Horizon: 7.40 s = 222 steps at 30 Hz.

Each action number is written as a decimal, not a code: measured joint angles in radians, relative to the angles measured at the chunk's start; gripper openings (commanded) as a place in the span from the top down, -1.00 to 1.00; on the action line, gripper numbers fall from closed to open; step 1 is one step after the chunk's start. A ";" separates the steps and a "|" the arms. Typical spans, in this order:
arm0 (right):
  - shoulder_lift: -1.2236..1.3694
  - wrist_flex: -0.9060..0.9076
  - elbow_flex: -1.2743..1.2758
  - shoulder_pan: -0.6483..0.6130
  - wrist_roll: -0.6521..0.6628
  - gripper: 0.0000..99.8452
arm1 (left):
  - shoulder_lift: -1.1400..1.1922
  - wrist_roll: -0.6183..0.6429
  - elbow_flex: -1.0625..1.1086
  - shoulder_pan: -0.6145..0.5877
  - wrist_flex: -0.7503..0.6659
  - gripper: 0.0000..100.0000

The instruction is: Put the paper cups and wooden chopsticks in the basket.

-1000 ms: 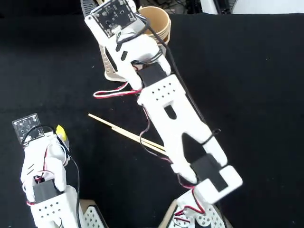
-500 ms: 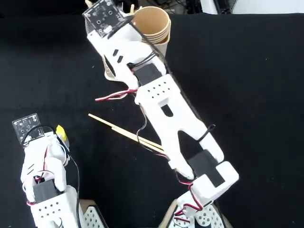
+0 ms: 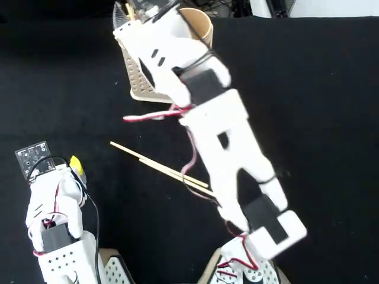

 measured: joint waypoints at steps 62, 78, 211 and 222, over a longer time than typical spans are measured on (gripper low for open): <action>0.253 0.193 0.678 -0.152 0.276 0.98 | 0.000 0.000 0.000 0.005 0.000 0.63; 0.486 0.198 0.348 -0.195 0.163 0.68 | 0.000 0.000 0.000 0.005 0.000 0.63; 0.296 0.137 0.701 -0.120 0.204 0.65 | 0.000 0.000 0.000 0.005 0.000 0.63; 0.480 0.203 0.500 -0.129 0.206 0.66 | 0.000 0.000 0.000 0.005 0.000 0.63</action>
